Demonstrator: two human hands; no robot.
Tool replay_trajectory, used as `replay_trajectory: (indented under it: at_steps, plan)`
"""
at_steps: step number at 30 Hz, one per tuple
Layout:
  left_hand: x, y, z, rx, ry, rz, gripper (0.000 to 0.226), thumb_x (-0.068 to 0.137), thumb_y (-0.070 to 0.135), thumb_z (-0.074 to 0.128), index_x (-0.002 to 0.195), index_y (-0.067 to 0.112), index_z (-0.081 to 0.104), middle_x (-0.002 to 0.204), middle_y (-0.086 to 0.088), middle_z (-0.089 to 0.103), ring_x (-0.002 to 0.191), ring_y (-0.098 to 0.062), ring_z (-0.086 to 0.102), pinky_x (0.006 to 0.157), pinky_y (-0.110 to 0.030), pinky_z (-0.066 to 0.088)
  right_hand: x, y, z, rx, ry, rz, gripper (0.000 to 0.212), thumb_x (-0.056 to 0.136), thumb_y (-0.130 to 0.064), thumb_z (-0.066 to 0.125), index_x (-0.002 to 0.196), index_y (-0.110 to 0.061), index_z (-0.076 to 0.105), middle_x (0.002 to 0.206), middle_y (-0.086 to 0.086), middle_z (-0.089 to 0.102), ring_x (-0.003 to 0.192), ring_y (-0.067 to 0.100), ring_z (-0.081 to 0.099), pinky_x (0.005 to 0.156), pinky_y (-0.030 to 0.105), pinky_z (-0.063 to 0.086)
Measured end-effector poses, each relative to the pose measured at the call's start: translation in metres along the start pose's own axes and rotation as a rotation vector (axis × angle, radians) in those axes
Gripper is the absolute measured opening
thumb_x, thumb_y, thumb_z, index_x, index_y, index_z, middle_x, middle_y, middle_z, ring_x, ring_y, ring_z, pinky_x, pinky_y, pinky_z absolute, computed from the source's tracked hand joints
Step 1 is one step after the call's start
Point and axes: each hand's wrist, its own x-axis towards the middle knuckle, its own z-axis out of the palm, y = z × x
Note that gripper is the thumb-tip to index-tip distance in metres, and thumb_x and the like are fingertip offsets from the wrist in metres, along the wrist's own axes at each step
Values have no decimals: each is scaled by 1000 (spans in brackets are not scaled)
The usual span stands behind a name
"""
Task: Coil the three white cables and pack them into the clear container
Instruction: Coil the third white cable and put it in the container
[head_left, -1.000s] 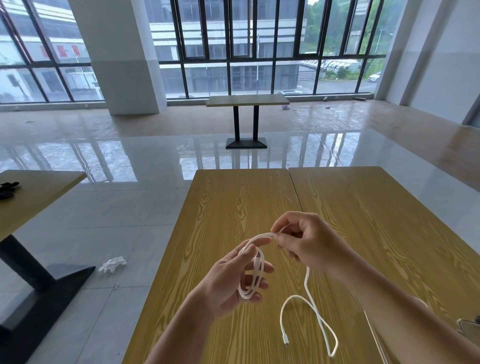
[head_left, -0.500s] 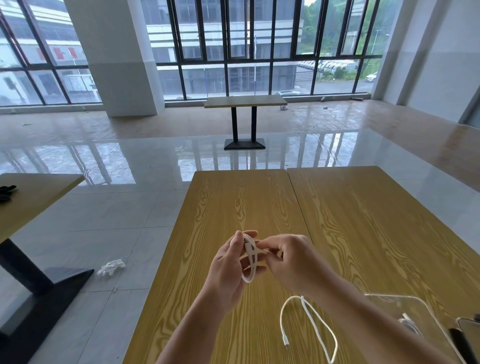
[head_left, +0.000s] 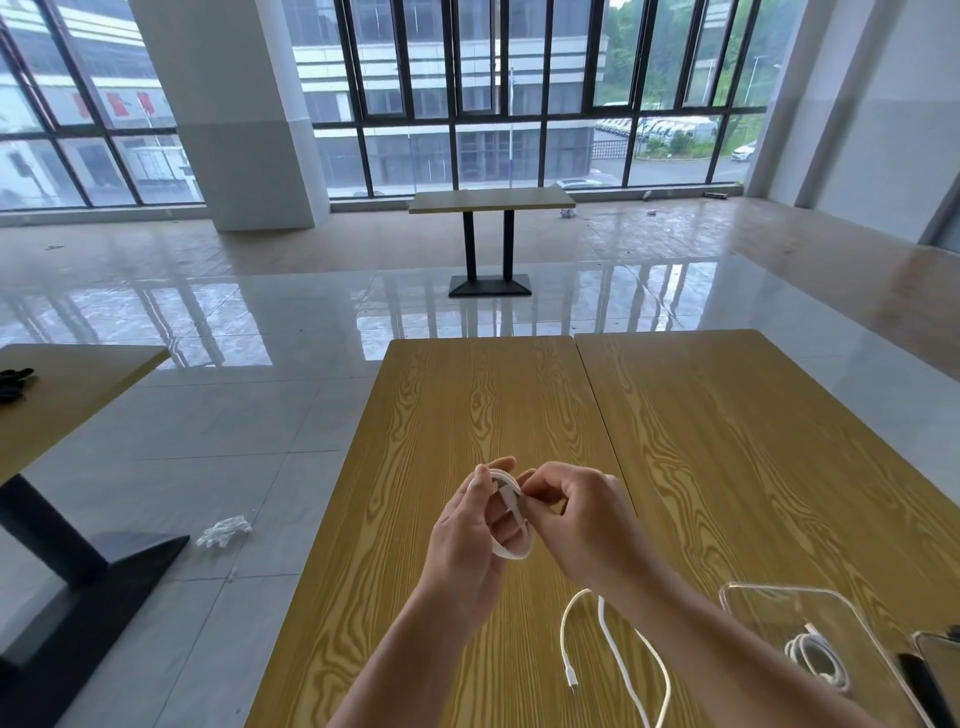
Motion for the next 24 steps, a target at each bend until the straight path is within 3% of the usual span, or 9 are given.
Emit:
replay_trajectory:
  at_steps: [4,7,10,13,17,19,22,24]
  plan:
    - [1,1,-2,-133,86,-39,41,105,33,38,115,2,63,87,-17,73,81,-27,72,79,-38,54,-2,-4,2,26,-143,-5,22,93,-19,64,106,-31,77,89,-13,77,77,-4,68,67,14,55]
    - [12,8,-8,-307,203,-24,38,105,33,41,110,1,61,74,-12,63,74,-28,68,83,-46,55,-9,-2,2,61,-294,60,39,96,-18,60,125,-43,64,75,-1,69,48,3,50,47,14,42]
    - [19,16,-15,-416,259,-18,36,106,33,38,107,2,57,70,-8,51,60,-19,53,71,-38,52,-11,1,-3,68,-316,100,38,95,-19,63,128,-38,62,79,2,69,49,0,51,49,15,45]
    - [29,26,-29,-474,314,3,34,107,34,34,100,5,52,68,-5,42,54,-13,38,55,-26,39,-12,4,-15,37,-389,120,30,96,-23,64,124,-34,65,76,-5,65,51,-3,52,53,15,47]
    - [46,36,-55,-426,379,57,35,106,35,34,97,7,53,70,-4,43,51,-12,39,44,-24,40,-19,3,-35,-89,-578,94,27,99,-25,59,123,-34,66,71,-7,57,53,2,47,55,18,47]
    - [48,35,-56,-339,351,54,36,106,36,35,99,8,57,72,-5,46,53,-13,43,47,-26,42,-20,-7,-42,-150,-606,20,26,100,-26,57,122,-32,67,75,-5,64,54,2,52,57,17,49]
    - [42,28,-43,-165,269,16,35,105,38,38,105,14,64,81,-6,55,63,-14,50,59,-34,47,-15,-22,-45,-167,-566,-129,21,99,-25,59,115,-30,71,95,-8,75,80,5,69,78,25,59]
    - [36,26,-33,-58,234,1,34,104,40,40,107,20,67,89,-7,61,69,-16,54,62,-36,49,-10,-27,-44,-168,-554,-182,18,97,-27,61,111,-29,73,95,-9,75,84,8,70,79,28,58]
